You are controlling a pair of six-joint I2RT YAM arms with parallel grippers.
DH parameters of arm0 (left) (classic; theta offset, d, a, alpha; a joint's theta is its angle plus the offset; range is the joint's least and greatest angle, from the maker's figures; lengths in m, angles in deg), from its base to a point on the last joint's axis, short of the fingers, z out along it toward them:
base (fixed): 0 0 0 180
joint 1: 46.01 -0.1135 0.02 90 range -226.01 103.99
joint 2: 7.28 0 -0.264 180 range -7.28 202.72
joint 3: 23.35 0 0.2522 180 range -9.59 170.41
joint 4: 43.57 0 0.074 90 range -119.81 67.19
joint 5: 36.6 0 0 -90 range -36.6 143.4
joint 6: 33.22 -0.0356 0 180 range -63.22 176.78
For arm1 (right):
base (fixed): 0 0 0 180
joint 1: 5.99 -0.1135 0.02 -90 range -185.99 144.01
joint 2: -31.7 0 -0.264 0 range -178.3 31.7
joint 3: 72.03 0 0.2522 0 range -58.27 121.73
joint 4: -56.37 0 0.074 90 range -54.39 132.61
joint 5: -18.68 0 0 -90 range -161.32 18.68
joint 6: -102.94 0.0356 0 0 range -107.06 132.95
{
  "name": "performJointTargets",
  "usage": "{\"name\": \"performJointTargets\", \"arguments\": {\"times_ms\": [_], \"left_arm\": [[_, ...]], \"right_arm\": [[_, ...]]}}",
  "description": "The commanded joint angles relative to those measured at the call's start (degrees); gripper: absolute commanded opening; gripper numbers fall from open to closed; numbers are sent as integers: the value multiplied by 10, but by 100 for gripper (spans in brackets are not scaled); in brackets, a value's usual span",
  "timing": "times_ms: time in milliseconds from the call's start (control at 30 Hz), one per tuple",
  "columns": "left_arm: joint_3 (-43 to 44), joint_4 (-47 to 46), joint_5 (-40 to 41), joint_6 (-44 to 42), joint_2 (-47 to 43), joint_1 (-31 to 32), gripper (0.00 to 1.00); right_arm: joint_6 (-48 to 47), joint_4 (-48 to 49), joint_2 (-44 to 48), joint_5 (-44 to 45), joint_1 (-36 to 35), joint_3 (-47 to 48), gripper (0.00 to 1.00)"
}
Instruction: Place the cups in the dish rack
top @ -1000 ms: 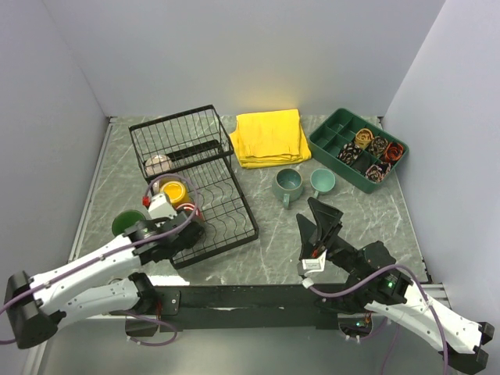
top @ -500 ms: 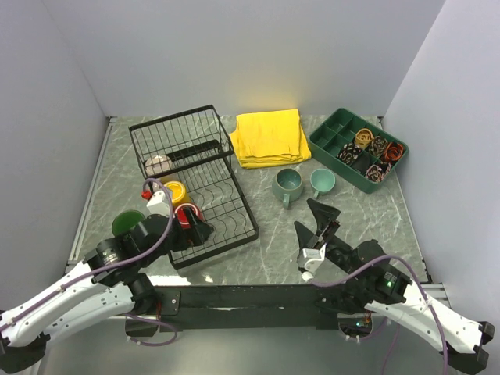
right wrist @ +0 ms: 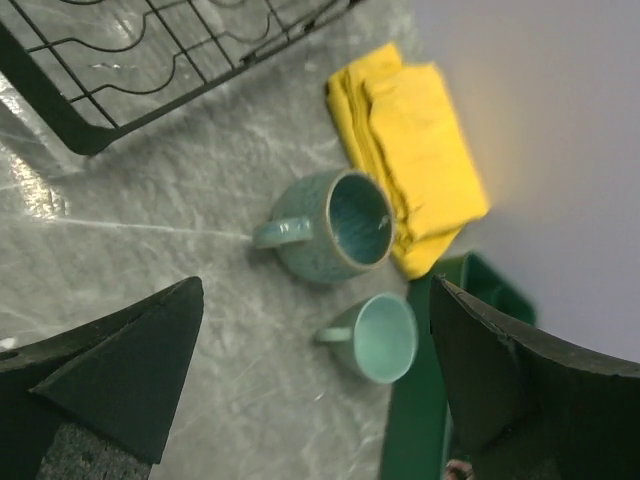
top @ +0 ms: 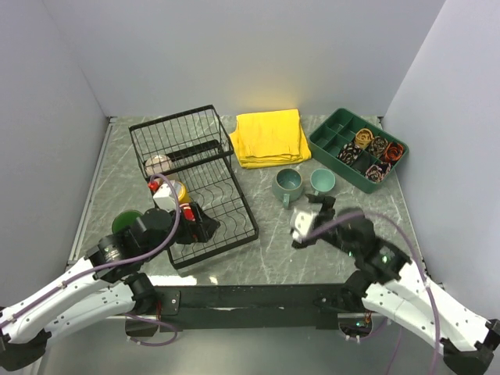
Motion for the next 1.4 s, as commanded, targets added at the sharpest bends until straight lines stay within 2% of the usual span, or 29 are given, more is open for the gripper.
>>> {"name": "performJointTargets", "arguments": {"times_ms": [0, 67, 133, 433, 867, 1000, 1200, 1367], "left_arm": [[21, -47, -16, -15, -4, 2, 96], [15, -51, -22, -8, -11, 2, 96], [5, -61, -25, -1, -19, 2, 96], [6, -86, -52, 12, -12, 2, 96], [-2, -103, -70, 29, -12, 1, 96], [-10, -121, -81, 36, -9, 2, 96], [-11, -136, -91, 42, -6, 2, 96], [-17, -140, -91, 50, -14, 2, 96]], "right_arm": [[127, -113, -113, -133, 90, 133, 99], [135, -155, -153, -208, 122, 177, 100], [146, -174, -174, -232, 129, 197, 100], [186, -188, -286, -229, 192, 275, 100], [169, -262, -419, -278, 302, 437, 100], [195, -272, -468, -276, 319, 470, 100], [238, -236, -511, -289, 327, 474, 100], [260, -234, -584, -302, 347, 533, 100]]}}
